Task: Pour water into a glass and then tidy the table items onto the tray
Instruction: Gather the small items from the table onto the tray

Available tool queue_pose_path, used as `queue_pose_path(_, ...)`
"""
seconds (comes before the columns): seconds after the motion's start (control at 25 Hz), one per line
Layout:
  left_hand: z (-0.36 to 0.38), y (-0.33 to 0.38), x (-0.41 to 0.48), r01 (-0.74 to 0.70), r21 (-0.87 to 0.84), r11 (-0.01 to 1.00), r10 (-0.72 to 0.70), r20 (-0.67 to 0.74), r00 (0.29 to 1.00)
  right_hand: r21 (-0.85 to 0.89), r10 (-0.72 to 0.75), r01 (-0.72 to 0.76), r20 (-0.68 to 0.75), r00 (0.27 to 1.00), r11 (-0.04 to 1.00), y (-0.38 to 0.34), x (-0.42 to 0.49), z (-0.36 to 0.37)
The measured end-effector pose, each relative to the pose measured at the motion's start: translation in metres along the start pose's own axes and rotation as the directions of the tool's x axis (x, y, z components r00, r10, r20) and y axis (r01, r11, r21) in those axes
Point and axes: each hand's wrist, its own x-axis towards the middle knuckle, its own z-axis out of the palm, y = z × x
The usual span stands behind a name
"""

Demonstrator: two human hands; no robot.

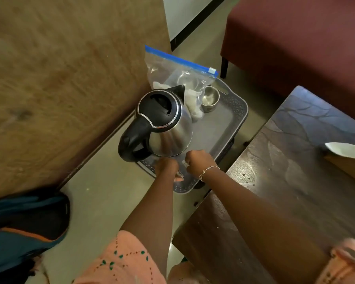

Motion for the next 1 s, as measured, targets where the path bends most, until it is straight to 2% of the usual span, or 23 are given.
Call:
queue_pose_path(0.28,0.002,0.001,0.002,0.1,0.015,0.995,-0.101,0.074,0.992,-0.068,0.02,-0.018,0.016,1.0,0.998,-0.006,0.021,0.017)
queue_pose_path(0.44,-0.005,0.002,-0.006,0.087,0.024,0.996,-0.089,0.09,0.992,-0.078,0.016,-0.014,0.019,1.0,0.997,-0.004,0.025,0.016)
queue_pose_path(0.6,-0.012,0.002,-0.027,-0.084,0.039,0.996,0.085,-0.023,0.996,-0.072,-0.019,0.02,0.011,1.0,0.997,0.006,0.019,0.006)
queue_pose_path(0.64,-0.012,-0.001,-0.028,-0.107,0.141,0.984,0.117,-0.061,0.991,-0.073,-0.033,0.032,-0.012,0.999,0.997,0.009,0.015,0.003)
queue_pose_path(0.72,-0.012,-0.006,-0.036,-0.157,0.445,0.882,0.243,-0.143,0.959,-0.106,-0.066,0.058,-0.071,0.995,0.993,0.015,0.006,-0.001)
queue_pose_path(0.8,-0.009,-0.01,-0.048,-0.253,0.557,0.791,0.404,-0.165,0.9,-0.152,-0.101,0.079,-0.147,0.984,0.985,0.023,-0.007,-0.003)
queue_pose_path(0.88,-0.003,-0.016,-0.057,-0.344,0.566,0.749,0.506,-0.154,0.849,-0.209,-0.199,0.142,-0.285,0.937,0.967,0.032,-0.02,-0.002)
queue_pose_path(1.0,0.005,-0.023,-0.069,-0.405,0.559,0.724,0.587,-0.19,0.787,-0.274,-0.316,0.201,-0.49,0.812,0.941,0.053,-0.036,0.003)
